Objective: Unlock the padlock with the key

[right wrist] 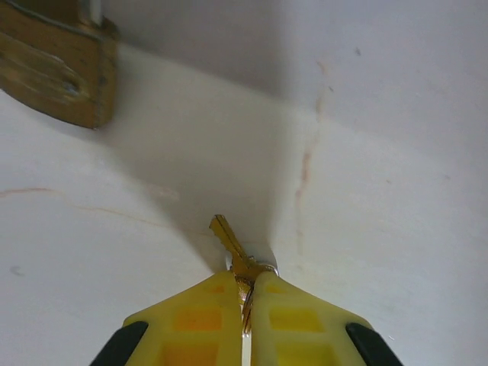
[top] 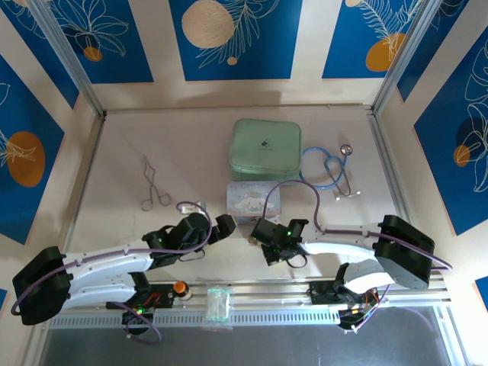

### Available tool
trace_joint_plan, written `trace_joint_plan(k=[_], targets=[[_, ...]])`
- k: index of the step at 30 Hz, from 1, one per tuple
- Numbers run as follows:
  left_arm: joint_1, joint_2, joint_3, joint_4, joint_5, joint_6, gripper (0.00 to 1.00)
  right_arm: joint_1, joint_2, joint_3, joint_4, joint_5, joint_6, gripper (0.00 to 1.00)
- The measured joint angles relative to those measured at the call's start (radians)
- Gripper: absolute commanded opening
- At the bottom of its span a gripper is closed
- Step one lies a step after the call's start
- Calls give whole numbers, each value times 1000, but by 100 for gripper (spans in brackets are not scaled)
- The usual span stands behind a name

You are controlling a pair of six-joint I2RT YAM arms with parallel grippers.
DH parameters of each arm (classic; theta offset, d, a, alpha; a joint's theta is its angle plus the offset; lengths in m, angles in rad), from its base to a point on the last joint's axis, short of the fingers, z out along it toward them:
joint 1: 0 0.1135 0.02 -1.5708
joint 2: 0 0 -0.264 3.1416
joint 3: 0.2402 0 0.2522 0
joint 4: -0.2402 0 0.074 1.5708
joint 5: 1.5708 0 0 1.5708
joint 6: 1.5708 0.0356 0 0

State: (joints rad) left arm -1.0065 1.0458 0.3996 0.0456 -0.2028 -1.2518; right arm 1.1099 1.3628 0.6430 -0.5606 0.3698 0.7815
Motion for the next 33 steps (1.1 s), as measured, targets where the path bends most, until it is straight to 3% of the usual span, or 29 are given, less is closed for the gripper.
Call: trace_joint_plan(k=[8,17,23,27,33], targets=[[0,18,-16,109,14,32,83,-62,-122,-89,101,-98,-38,0],[-11,92,-30,323,106,185,69,-169,-360,-124,116,-274,-121,0],[-41,168,2,359,134,238,62,-209,-377,-122,128,-330,-136,0],[-63,216,85,311,144,184,59,-186,-375,-105,130,-321,-136,0],[-100,271,165,216,147,-6,50,-155,-330,-41,151,-283,-138,0]])
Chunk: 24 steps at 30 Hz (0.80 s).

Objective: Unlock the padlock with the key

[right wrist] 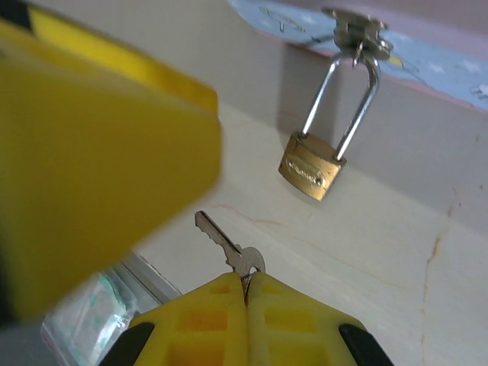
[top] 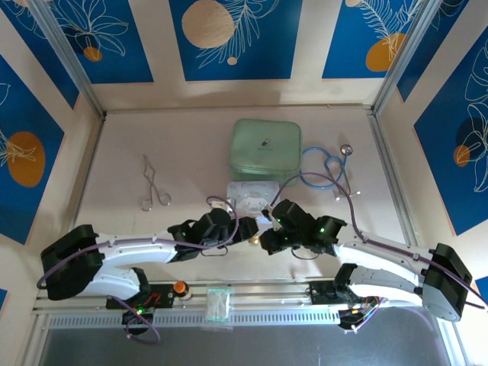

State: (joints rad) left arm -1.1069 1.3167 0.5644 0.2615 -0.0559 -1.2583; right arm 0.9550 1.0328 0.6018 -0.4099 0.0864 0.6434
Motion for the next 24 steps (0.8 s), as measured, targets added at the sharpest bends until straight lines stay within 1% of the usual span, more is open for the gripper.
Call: trace_joint_plan(k=[3,4,6,8,11,13,15,16,19,20,22,24], targets=[[-22,10,7,-40,-1,-88,40,7,18,5,10,18,1,0],[-25,10,7,-56,-2,-117,38,8,25,5,14,21,0,0],[-28,14,7,-73,-4,-166,38,14,37,5,25,28,3,0],[-28,21,7,-82,-4,-205,34,17,45,5,36,37,4,0],[-28,34,7,-82,-5,-251,25,23,53,5,47,45,9,0],[-29,40,7,-78,-5,-272,24,28,56,5,56,48,11,0],[-29,43,6,-76,-5,-286,17,32,64,5,61,51,12,0],[-29,43,5,-76,-5,-290,12,36,69,5,65,53,12,0],[-30,44,5,-76,-6,-306,7,46,82,5,82,60,16,0],[-30,44,5,-75,-7,-308,3,47,85,5,85,60,18,0],[-30,44,5,-68,-13,-315,0,47,95,5,89,60,22,0],[-29,44,-5,-58,-19,-316,0,50,100,5,100,61,26,0]])
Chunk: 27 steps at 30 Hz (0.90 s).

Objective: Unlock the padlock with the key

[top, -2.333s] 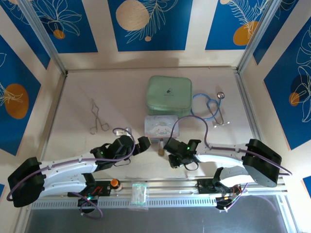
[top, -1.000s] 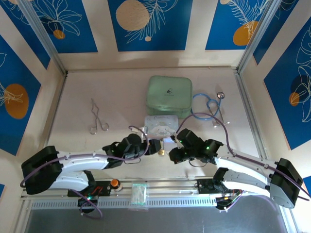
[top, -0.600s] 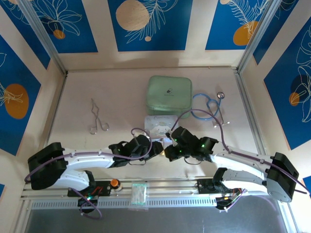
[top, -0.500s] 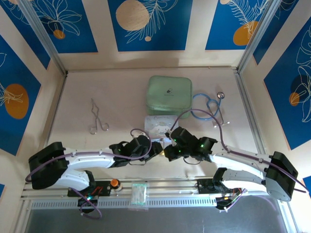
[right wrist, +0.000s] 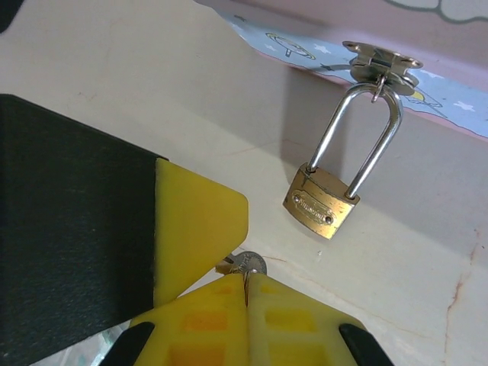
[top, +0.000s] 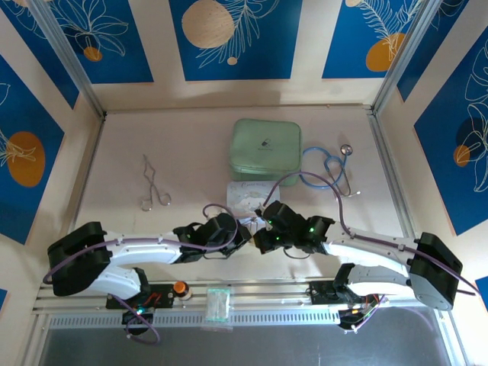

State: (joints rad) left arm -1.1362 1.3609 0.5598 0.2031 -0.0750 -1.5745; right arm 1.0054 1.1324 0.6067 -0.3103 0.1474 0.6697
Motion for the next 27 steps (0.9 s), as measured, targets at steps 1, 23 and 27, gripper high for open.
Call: trace_joint_plan(k=[1,23,27], targets=[[0,0,-5,6,-1,-2,0,4,1,-1,3,3,1,0],[64,-227,-233,520,16,436,0,-329,-246,-247,571,-479,262,58],[70,-292,-236,583,62,510,0,-360,-245,-246,618,-592,267,52]])
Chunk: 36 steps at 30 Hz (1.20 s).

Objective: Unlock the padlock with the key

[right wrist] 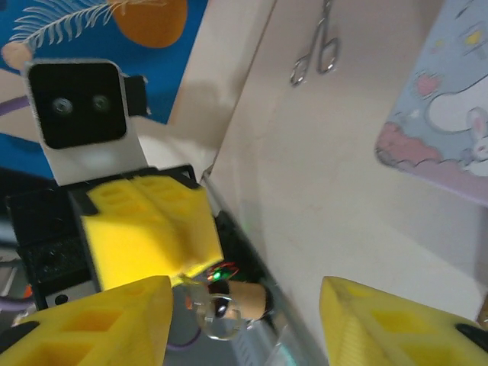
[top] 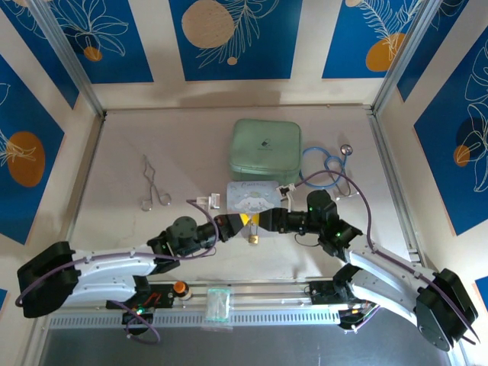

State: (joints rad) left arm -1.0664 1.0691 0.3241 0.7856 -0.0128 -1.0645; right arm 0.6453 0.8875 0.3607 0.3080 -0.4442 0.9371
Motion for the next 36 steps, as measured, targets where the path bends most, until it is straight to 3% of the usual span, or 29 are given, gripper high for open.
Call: trace_joint_plan(k=[7,11,16,24,27,28,31,33,34,36], targets=[[3,-40,0,37,51,64,0,1,8,2,104,-118,16,47],[4,-40,0,38,62,72,0,5,18,2,136,-145,22,39],[5,-40,0,37,69,72,0,10,31,2,156,-163,28,16],[6,-39,0,37,69,72,0,10,25,2,163,-166,29,0],[6,-38,0,37,69,72,0,9,25,2,163,-166,29,0],[6,-38,0,37,69,72,5,9,25,2,163,-166,29,0],[6,-40,0,31,61,77,61,7,23,-5,164,-162,30,0],[6,-49,-1,9,39,76,91,0,11,-18,161,-156,29,0],[6,-60,-2,-10,22,76,99,-3,1,-27,153,-148,30,0],[6,-89,-2,-68,-15,75,99,-11,-17,-31,111,-124,21,0]])
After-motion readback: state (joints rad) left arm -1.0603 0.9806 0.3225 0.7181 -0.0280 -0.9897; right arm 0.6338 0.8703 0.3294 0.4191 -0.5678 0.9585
